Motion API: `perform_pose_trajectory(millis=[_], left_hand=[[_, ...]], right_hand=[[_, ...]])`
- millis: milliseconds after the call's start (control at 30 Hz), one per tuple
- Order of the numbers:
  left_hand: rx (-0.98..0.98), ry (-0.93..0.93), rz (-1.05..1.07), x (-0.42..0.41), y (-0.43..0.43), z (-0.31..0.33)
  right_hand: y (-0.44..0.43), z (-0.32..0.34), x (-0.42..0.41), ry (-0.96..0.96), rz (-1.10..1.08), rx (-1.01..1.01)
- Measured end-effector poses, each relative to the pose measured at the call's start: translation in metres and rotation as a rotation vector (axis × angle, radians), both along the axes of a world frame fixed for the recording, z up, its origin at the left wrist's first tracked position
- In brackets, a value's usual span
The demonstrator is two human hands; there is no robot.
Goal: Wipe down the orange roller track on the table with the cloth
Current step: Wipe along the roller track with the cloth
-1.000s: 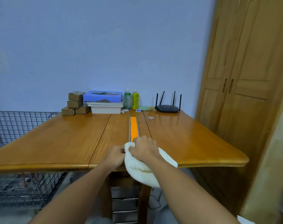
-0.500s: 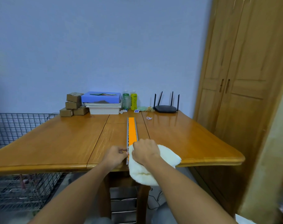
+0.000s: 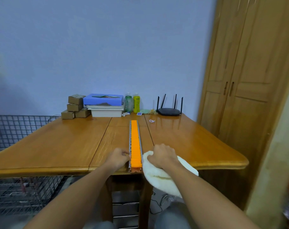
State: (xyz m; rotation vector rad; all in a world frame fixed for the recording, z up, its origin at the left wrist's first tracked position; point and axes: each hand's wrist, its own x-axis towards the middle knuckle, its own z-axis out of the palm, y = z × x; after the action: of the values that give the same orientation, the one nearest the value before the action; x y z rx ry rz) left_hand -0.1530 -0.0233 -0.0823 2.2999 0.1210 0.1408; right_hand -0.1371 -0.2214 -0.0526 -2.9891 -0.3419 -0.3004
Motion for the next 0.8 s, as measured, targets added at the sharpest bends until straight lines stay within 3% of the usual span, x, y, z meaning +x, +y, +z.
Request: perform_pose_trajectory(millis=[200, 433, 800], left_hand=[[-0.034, 0.024, -0.032, 0.004, 0.007, 0.004], [-0.072, 0.021, -0.011, 0.019, 0.010, 0.008], [0.115, -0.053, 0.025, 0.061, 0.017, 0.028]], right_hand=[[-0.017, 0.012, 0.009, 0.067, -0.046, 0.069], [-0.026, 0.043, 0.024, -0.035, -0.068, 0.078], [-0.023, 0.070, 0.069, -0.155, -0.074, 0.075]])
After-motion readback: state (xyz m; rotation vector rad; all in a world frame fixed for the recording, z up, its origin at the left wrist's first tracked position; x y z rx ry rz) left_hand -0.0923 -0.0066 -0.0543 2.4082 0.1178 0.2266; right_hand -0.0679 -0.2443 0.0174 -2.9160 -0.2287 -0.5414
